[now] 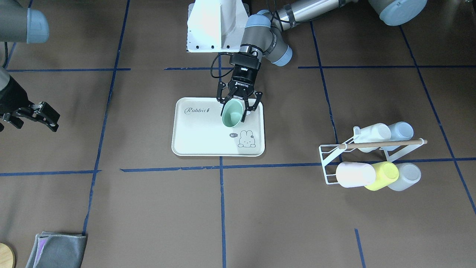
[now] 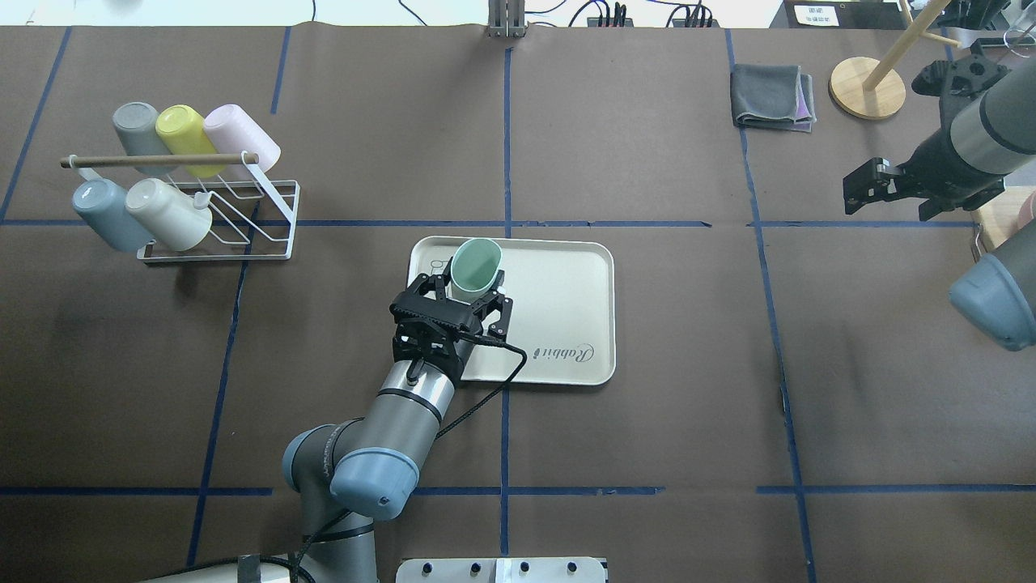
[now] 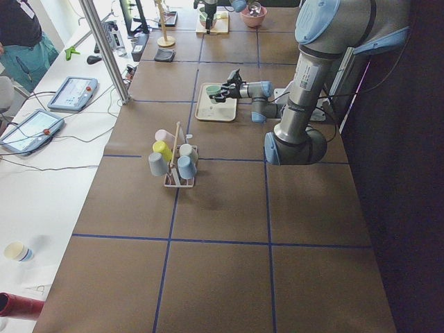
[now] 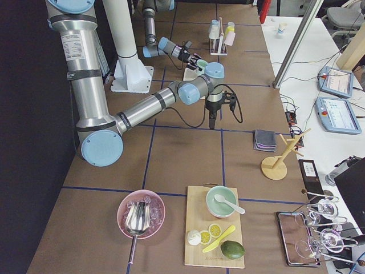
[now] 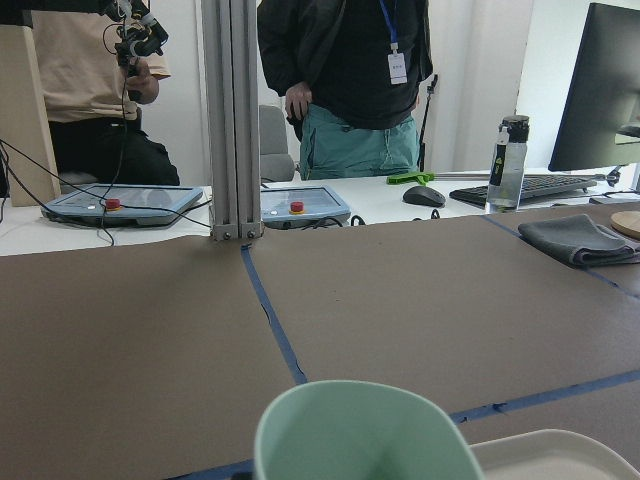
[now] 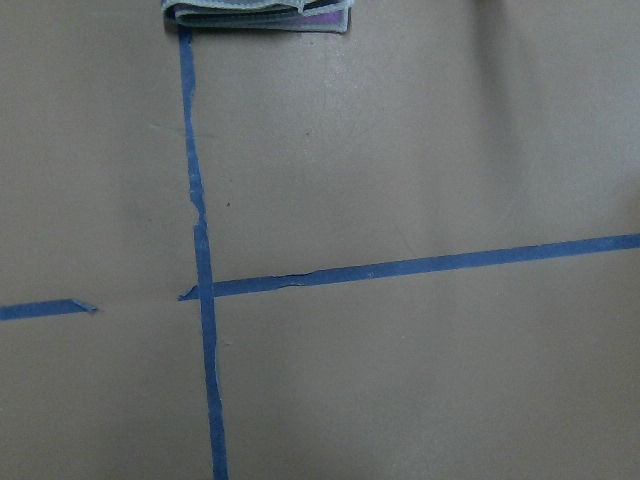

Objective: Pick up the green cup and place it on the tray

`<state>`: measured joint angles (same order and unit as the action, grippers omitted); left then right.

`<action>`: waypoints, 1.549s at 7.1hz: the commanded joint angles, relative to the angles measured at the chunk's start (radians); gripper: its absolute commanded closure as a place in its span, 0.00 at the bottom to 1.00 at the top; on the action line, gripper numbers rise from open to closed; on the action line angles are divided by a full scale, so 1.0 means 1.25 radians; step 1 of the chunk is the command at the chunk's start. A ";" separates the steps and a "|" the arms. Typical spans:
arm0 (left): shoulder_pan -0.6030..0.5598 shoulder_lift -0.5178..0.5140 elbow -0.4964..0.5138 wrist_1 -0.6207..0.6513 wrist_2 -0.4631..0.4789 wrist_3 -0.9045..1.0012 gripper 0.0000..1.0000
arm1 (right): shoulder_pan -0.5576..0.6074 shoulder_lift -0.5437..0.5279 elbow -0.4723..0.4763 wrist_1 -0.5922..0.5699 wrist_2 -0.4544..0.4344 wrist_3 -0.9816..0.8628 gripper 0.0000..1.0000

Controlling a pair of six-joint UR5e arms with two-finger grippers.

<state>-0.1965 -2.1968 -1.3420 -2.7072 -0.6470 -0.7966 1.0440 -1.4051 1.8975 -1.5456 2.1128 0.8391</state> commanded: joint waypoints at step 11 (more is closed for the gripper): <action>-0.038 -0.078 0.096 -0.035 -0.059 0.003 0.24 | 0.000 0.001 -0.004 0.001 0.000 -0.001 0.00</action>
<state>-0.2430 -2.2945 -1.2225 -2.7501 -0.7200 -0.7932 1.0446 -1.4036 1.8932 -1.5453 2.1123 0.8388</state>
